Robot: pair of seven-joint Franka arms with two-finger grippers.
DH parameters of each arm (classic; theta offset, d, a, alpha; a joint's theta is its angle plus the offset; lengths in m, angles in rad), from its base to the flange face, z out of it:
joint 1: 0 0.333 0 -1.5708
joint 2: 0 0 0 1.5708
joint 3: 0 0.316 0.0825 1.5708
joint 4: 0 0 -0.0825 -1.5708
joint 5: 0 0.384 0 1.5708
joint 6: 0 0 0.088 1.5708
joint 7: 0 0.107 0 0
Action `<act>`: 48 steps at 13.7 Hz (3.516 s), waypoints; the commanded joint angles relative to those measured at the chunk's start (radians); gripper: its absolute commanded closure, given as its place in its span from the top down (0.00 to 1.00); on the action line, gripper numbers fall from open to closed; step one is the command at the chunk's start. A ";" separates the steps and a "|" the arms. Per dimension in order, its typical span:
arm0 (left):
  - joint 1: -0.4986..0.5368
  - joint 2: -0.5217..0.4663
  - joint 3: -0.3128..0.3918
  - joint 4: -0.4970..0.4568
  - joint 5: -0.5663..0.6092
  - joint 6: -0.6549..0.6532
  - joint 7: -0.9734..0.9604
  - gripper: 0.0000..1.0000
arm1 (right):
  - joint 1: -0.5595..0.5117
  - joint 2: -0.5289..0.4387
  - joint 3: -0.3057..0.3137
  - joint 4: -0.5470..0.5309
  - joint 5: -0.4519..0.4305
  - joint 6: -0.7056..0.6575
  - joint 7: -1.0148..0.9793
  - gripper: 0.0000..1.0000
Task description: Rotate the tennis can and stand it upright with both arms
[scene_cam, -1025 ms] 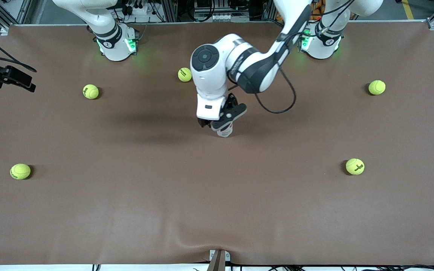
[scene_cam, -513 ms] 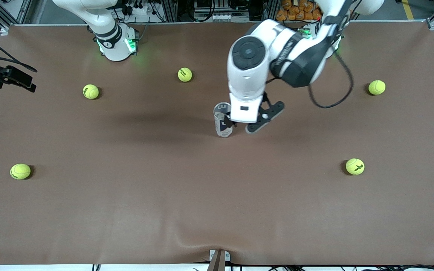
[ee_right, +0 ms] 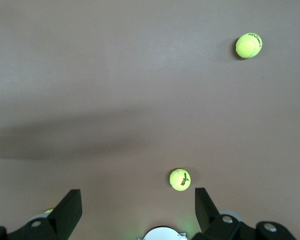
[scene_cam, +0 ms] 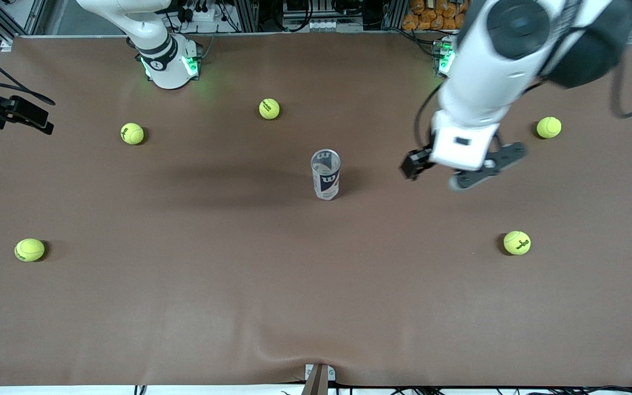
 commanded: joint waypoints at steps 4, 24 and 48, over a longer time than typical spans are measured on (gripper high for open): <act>0.198 -0.117 -0.018 -0.040 0.027 -0.151 0.346 1.00 | 0.001 0.010 0.002 0.014 0.001 0.000 -0.011 1.00; 0.630 -0.144 -0.212 -0.083 -0.042 -0.090 0.777 1.00 | -0.011 0.010 0.002 0.014 0.006 0.002 -0.009 1.00; 0.519 -0.351 -0.161 -0.387 -0.025 0.123 0.777 1.00 | -0.011 0.010 0.002 0.014 0.007 0.010 -0.009 1.00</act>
